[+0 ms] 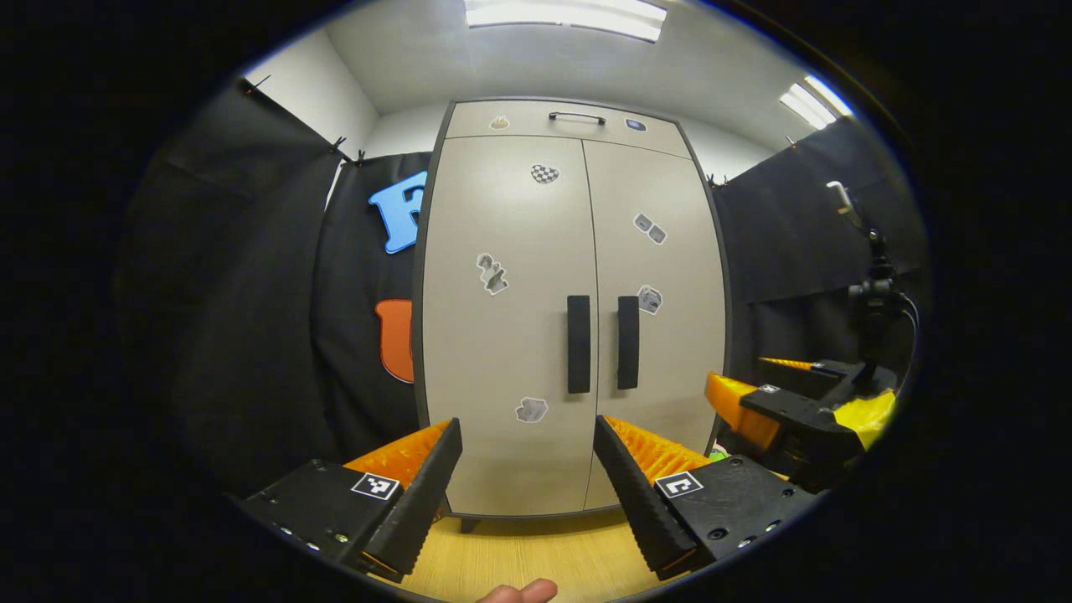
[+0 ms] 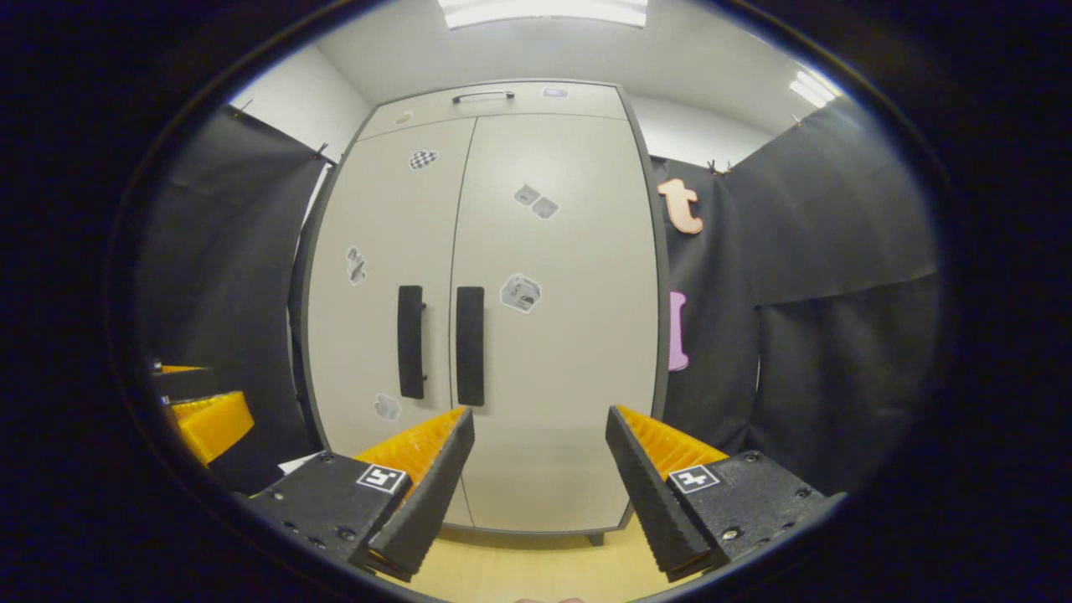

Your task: Open the right door of the double-door shoe cabinet with the right hand, and open the left door with the left hand.

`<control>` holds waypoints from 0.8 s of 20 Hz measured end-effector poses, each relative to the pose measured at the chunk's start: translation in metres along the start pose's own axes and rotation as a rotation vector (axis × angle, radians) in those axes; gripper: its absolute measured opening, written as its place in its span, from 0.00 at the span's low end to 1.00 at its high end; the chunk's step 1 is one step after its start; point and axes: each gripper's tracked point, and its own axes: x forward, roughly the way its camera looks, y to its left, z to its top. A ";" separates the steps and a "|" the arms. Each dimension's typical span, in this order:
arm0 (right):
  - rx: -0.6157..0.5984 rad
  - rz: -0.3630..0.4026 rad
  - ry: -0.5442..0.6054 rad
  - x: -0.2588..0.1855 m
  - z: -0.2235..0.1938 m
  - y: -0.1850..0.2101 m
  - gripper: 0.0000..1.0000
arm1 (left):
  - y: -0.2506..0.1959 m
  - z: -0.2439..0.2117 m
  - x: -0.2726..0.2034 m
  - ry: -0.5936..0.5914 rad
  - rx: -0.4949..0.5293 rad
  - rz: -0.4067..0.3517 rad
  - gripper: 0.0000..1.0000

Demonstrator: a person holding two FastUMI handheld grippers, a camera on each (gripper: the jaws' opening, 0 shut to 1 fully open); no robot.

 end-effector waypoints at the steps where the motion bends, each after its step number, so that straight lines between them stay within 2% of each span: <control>1: -0.001 -0.006 -0.014 0.010 0.006 0.001 0.99 | 0.000 -0.003 -0.003 0.004 0.000 -0.005 0.95; 6: 0.031 0.055 0.004 0.068 0.014 0.035 0.98 | -0.003 -0.016 -0.013 0.033 -0.009 -0.026 0.95; 8: 0.049 0.057 0.033 0.092 0.011 0.044 0.99 | 0.001 -0.021 -0.015 0.048 -0.013 -0.025 0.95; 10: 0.061 0.051 0.071 0.111 0.003 0.048 0.99 | 0.007 -0.023 -0.018 0.053 -0.018 -0.019 0.95; 12: 0.116 0.092 0.071 0.121 0.006 0.060 0.99 | 0.016 -0.022 -0.019 0.045 -0.005 0.003 0.95; 13: 0.110 0.070 0.071 0.125 0.006 0.055 0.96 | 0.022 -0.025 -0.020 0.048 0.006 0.016 0.95; 16: 0.067 0.036 0.089 0.136 0.003 0.054 0.98 | 0.026 -0.033 -0.018 0.065 0.005 0.022 0.95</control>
